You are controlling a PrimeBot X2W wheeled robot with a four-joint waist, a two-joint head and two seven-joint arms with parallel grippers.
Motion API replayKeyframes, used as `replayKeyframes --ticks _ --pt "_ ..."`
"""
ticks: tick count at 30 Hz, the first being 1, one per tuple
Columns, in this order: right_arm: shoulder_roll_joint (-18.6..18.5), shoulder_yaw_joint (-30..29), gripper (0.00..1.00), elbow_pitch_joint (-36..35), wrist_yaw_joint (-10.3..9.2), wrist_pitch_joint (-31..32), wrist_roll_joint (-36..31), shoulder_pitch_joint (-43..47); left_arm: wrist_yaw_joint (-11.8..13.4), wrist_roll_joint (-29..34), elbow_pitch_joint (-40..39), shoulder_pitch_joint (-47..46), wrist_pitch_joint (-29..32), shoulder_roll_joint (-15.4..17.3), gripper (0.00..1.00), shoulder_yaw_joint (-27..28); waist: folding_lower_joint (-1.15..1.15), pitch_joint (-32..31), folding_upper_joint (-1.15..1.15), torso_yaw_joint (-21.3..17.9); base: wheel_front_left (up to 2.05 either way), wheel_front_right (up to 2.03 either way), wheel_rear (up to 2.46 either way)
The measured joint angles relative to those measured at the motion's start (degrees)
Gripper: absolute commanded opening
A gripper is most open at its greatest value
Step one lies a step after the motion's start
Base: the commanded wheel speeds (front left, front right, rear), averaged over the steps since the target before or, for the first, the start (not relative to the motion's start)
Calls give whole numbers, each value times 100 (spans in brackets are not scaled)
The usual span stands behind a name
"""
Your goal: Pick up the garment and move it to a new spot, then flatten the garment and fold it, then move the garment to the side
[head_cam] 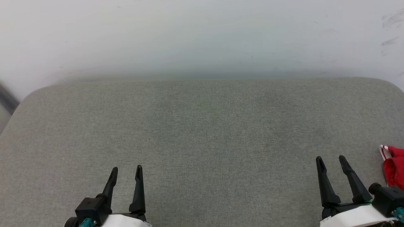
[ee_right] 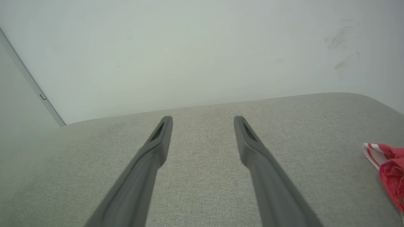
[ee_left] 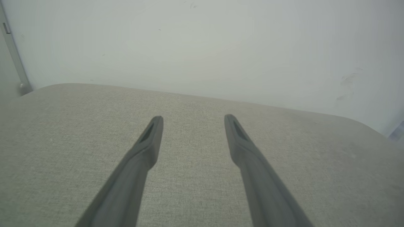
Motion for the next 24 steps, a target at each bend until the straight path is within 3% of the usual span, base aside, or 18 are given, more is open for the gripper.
replayKeyframes --ticks 12,13,17,24 --pt "-35 35 100 10 0 -78 1 -11 1 -76 -135 40 0 -2 100 35 0 23 0 -1 0 0 0" --pt "-33 36 0 20 1 -82 1 -6 2 -97 -129 42 0 -1 0 42 0 26 0 1 0 0 0" --pt "4 57 0 214 1 -54 37 68 0 -140 73 116 34 -4 0 40 0 27 0 1 0 0 0" --pt "16 20 0 279 1 102 735 60 -51 -862 148 122 225 -2 0 89 0 28 0 1 0 0 0"
